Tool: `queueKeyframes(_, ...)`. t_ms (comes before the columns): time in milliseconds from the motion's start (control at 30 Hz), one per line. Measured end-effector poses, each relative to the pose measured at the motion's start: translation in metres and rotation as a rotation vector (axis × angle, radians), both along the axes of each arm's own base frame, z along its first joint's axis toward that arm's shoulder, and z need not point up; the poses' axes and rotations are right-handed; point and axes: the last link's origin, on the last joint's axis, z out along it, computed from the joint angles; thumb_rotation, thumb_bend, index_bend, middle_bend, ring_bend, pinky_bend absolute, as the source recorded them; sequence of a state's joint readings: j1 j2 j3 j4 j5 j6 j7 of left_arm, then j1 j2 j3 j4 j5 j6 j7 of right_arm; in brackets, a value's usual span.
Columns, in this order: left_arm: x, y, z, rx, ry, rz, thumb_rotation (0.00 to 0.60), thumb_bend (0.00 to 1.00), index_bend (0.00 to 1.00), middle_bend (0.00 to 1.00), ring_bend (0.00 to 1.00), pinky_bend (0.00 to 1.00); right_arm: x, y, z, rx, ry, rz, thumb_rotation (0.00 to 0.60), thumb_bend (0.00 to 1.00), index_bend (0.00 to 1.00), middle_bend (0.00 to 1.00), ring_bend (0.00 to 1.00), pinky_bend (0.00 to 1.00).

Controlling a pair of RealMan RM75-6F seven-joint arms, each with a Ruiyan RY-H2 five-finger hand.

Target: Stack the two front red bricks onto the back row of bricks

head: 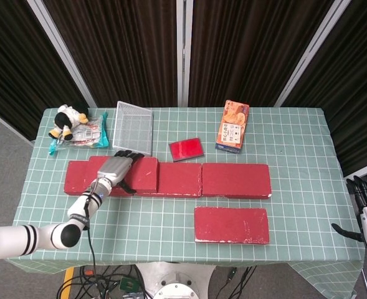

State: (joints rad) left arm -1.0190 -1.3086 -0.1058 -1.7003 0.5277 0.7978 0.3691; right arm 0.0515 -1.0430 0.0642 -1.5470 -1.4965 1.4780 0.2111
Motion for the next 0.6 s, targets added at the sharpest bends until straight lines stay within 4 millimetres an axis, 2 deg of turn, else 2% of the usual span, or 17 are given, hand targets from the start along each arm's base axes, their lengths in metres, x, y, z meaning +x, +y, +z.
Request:
queueKeyframes(233,0.0011,-0.0013,-0.0029,-0.001,0.012,-0.015,0.6,0.2,0.19,0.21,0.0,0.0,-0.0007,-0.0001,-0.0008,0.003,0.0,-0.003,0.6,0.0,0.0,0.0,0.0,0.0)
queueKeyframes(400,0.0012,-0.002,-0.0043,-0.009,0.017,-0.011,0.6,0.18,0.18,0.14,0.0,0.0,-0.0011,-0.0002,-0.0008,0.003,-0.001,-0.005,0.6,0.0,0.0,0.0,0.0,0.0)
queueKeyframes(600,0.0021,-0.002,-0.0042,-0.011,0.013,-0.011,0.6,0.13,0.12,0.06,0.0,0.0,-0.0016,0.0004,-0.0005,0.001,-0.002,-0.007,0.6,0.0,0.0,0.0,0.0,0.0)
